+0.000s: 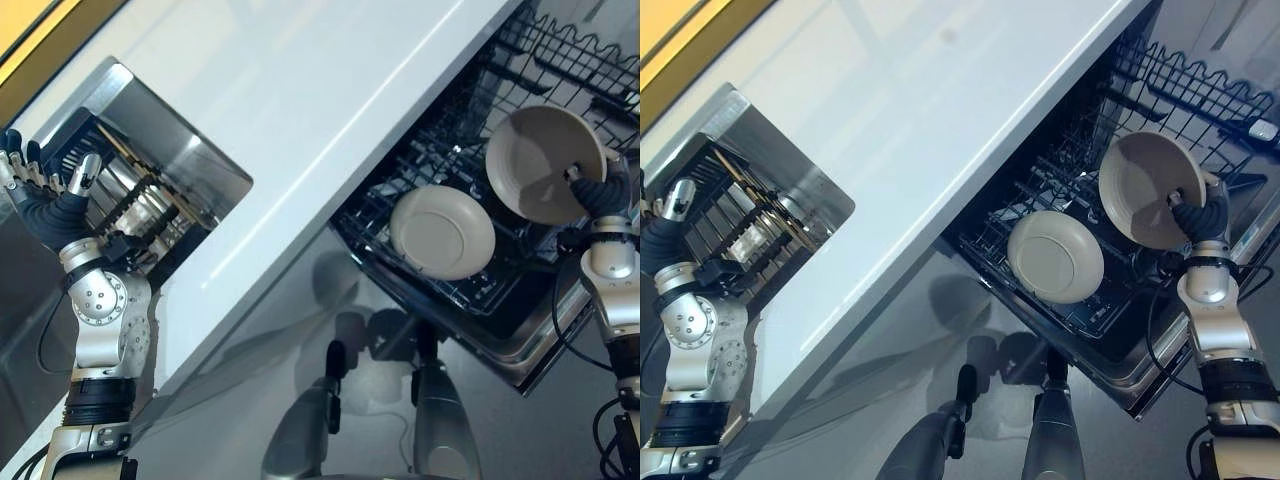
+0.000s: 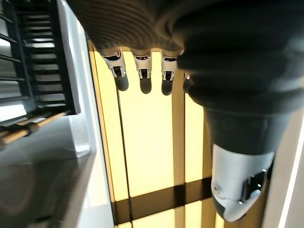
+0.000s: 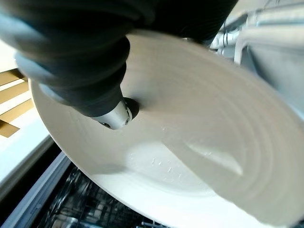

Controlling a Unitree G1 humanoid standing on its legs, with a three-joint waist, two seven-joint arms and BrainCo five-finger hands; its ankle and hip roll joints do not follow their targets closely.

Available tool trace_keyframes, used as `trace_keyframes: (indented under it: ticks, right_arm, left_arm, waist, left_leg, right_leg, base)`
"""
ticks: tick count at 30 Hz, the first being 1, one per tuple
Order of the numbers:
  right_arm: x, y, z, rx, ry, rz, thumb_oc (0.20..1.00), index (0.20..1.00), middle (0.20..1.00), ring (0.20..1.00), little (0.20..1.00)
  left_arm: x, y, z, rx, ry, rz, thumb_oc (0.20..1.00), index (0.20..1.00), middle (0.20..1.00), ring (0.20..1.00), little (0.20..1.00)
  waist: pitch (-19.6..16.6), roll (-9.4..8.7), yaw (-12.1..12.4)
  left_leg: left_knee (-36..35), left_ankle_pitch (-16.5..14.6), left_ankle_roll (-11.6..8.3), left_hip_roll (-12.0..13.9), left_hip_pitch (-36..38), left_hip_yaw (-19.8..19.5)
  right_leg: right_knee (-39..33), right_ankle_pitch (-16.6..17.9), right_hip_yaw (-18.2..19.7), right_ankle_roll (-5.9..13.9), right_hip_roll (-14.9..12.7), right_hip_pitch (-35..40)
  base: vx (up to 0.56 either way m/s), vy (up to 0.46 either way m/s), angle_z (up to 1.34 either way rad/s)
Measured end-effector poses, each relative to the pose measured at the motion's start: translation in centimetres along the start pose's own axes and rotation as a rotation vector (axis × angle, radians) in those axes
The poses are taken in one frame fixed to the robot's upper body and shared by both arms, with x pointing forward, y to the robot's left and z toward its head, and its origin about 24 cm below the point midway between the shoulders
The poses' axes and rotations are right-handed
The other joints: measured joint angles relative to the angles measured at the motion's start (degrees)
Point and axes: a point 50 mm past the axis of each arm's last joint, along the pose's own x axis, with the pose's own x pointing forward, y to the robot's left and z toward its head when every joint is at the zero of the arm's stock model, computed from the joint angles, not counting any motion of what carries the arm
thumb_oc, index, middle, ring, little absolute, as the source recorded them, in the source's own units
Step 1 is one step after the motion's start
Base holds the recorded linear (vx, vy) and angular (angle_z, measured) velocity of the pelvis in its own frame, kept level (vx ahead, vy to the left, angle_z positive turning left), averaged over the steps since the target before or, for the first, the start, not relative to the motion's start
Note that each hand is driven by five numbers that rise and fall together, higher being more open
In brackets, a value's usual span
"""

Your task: Pick up plates and place into dishwasher.

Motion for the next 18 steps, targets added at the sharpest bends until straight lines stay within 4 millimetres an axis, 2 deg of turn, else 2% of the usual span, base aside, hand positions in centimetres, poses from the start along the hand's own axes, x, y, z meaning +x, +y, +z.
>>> trace_keyframes:
  ticks: [5,10,18]
  right_arm:
    - [0.8,0.6,1.1,-0.004,-0.039,0.108,0.200,0.200,0.200,0.200,0.200]
    - [0.4,1.7,-0.3,-0.042,0.015,0.200,0.200,0.200,0.200,0.200,0.200]
    - [0.7,1.1,0.2,-0.118,-0.014,0.311,0.200,0.200,0.200,0.200,0.200]
  left_arm:
    - [0.1,-0.3,0.7,-0.022,-0.024,0.006,1.000,1.000,1.000,1.000,1.000]
    - [0.4,-0.7,0.9,-0.037,-0.036,0.008,1.000,1.000,1.000,1.000,1.000]
    - [0.5,-0.7,1.0,-0.042,-0.035,0.008,1.000,1.000,1.000,1.000,1.000]
  waist:
    - [0.41,0.95,0.14]
    - [0.76,1.67,1.26]
    - [0.85,1.70,1.34]
  left_leg:
    - [-0.78,0.70,-0.48,-0.06,-1.58,-0.03]
    - [-1.35,1.12,-1.14,0.65,-2.15,-0.05]
    - [-1.40,1.24,-1.34,1.07,-2.25,0.01]
  right_leg:
    - [3.29,-1.64,-0.24,-0.38,-0.11,-3.26]
    - [5.26,-2.80,-1.07,-1.20,-0.02,-4.68]
    - [6.05,-3.47,-1.94,-1.54,0.08,-4.70]
  base:
    - [0.01,-0.024,0.04]
    - [0.02,-0.020,0.08]
    - [0.00,-0.047,0.05]
